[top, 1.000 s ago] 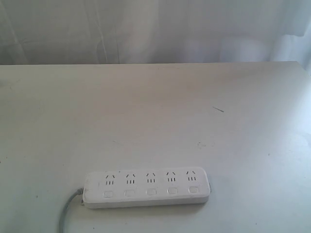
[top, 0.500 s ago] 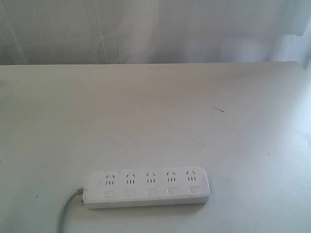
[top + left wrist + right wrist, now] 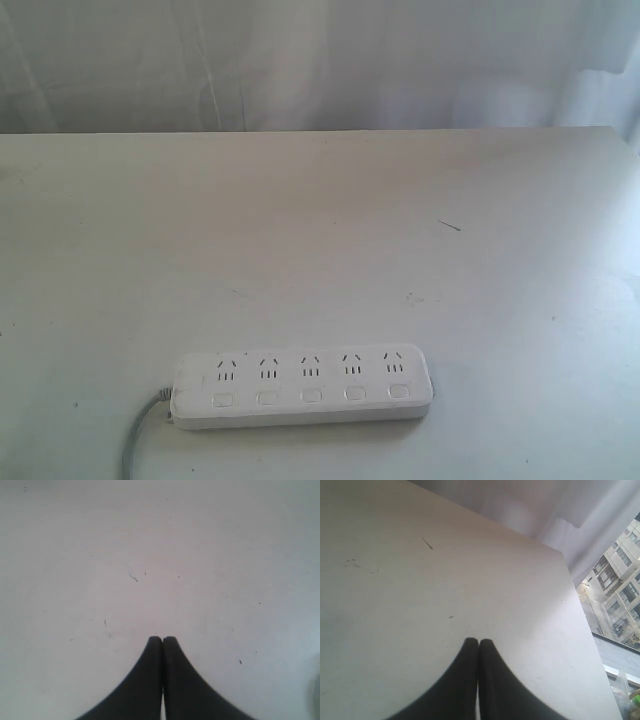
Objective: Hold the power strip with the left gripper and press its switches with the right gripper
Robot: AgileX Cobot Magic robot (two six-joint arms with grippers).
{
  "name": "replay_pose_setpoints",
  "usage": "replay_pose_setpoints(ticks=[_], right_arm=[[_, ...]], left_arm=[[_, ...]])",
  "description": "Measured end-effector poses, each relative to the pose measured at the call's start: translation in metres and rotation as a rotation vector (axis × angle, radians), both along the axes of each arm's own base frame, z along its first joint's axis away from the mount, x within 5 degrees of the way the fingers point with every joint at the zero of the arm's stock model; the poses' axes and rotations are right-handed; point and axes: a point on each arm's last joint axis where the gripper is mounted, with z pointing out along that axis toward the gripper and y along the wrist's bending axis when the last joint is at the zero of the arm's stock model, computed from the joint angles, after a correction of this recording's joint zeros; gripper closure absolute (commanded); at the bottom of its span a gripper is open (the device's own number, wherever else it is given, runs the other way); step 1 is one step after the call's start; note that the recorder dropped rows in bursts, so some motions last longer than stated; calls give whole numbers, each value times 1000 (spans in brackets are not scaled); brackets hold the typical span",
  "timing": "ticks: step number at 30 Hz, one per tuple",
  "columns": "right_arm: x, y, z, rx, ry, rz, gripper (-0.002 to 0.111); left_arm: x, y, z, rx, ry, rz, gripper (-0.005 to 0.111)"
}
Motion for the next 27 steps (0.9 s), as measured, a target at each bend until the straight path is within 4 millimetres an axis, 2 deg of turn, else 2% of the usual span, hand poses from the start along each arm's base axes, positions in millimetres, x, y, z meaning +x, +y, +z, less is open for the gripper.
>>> replay_pose_setpoints(ticks=[8, 13, 27], right_arm=[[0, 0, 0, 0, 0, 0, 108], [0, 0, 0, 0, 0, 0, 108], [0, 0, 0, 0, 0, 0, 108]], left_arm=[[-3, -1, -6, -167, 61, 84, 107], [-12, -3, -10, -282, 90, 136, 107], [-22, -4, 1, -191, -120, 67, 107]])
